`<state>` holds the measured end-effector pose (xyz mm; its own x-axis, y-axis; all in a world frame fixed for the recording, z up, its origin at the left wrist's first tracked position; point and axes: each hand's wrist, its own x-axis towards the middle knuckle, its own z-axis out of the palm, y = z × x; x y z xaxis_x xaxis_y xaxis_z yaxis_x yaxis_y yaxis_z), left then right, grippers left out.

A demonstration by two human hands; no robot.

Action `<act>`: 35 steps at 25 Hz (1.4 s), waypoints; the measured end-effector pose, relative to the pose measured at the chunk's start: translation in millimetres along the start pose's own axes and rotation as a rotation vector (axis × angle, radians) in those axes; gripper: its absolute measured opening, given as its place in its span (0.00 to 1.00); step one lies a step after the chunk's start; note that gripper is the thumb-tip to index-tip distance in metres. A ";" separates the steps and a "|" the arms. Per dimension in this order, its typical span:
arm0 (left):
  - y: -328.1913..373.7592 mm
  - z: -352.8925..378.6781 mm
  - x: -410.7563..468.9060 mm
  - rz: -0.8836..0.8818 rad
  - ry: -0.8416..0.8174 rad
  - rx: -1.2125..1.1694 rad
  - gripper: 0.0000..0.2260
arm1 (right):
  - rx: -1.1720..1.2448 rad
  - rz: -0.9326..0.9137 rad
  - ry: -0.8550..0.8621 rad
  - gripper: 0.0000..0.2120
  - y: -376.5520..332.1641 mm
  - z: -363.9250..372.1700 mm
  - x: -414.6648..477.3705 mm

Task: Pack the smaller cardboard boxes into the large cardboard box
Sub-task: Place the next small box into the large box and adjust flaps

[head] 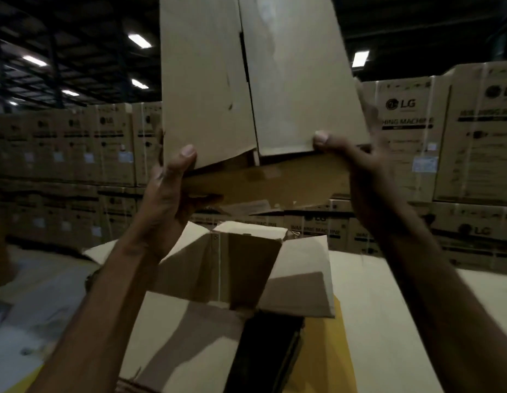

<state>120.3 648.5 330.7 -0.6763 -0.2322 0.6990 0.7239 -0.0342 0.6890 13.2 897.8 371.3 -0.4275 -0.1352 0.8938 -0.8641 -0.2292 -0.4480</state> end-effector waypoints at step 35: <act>-131.5 -232.8 55.1 -0.382 -0.702 1.170 0.26 | -0.964 0.959 -0.403 0.20 128.2 195.6 -86.8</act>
<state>19.5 413.9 234.0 -0.9787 0.1439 0.1464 0.1891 0.9092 0.3709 -8.6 691.6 232.6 -0.9805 -0.1593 0.1149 -0.1962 0.8223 -0.5342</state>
